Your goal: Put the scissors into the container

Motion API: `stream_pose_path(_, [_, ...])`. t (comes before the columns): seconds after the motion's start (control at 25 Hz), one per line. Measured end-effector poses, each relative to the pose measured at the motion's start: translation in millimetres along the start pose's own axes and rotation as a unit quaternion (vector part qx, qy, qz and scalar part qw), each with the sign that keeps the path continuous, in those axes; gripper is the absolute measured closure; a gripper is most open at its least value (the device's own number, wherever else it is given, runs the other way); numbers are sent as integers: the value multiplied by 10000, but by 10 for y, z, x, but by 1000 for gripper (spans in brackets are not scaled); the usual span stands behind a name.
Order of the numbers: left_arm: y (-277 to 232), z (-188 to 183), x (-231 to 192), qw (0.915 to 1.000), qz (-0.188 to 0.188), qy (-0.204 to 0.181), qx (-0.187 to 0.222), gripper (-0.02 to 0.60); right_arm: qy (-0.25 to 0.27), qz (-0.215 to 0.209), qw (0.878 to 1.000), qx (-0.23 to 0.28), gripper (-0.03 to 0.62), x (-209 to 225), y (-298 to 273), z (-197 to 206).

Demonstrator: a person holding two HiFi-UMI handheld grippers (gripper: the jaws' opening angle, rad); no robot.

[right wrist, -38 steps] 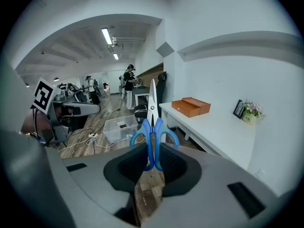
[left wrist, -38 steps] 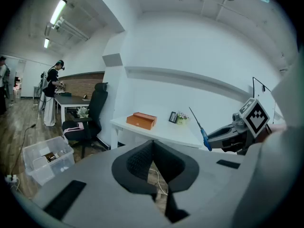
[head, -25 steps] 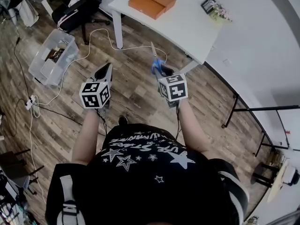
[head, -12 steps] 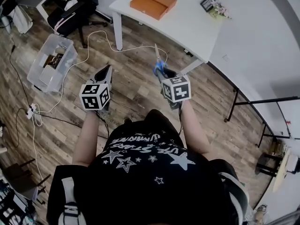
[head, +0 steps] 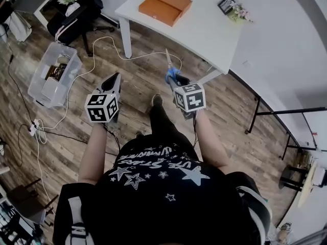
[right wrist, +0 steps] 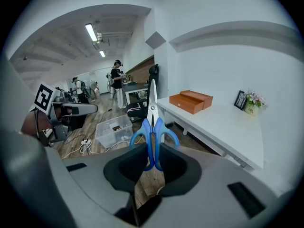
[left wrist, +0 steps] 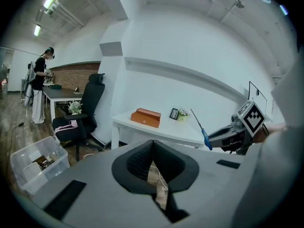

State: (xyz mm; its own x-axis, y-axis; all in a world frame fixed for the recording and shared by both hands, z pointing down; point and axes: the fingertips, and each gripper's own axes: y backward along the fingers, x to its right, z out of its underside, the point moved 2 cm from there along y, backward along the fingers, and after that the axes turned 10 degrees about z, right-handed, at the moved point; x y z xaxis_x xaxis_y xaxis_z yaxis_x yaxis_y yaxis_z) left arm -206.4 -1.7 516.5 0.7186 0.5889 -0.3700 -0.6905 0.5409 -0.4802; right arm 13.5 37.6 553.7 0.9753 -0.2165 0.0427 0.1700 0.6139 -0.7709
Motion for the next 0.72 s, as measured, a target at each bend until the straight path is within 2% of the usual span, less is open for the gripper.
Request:
stream_pose_path(0.24, [-428, -177, -272, 9998, -169, 61, -60, 561, 25, -167, 9998, 57, 510, 257, -506, -333])
stream_pose_path(0.56, [-1148, -515, -498, 9996, -249, -41, -88, 561, 53, -261, 9996, 134, 510, 787, -1101, -768])
stream_pose_path(0.72, [-1241, -676, -397, 9995, -283, -116, -8, 561, 84, -284, 9992, 263, 508, 959, -1081, -940])
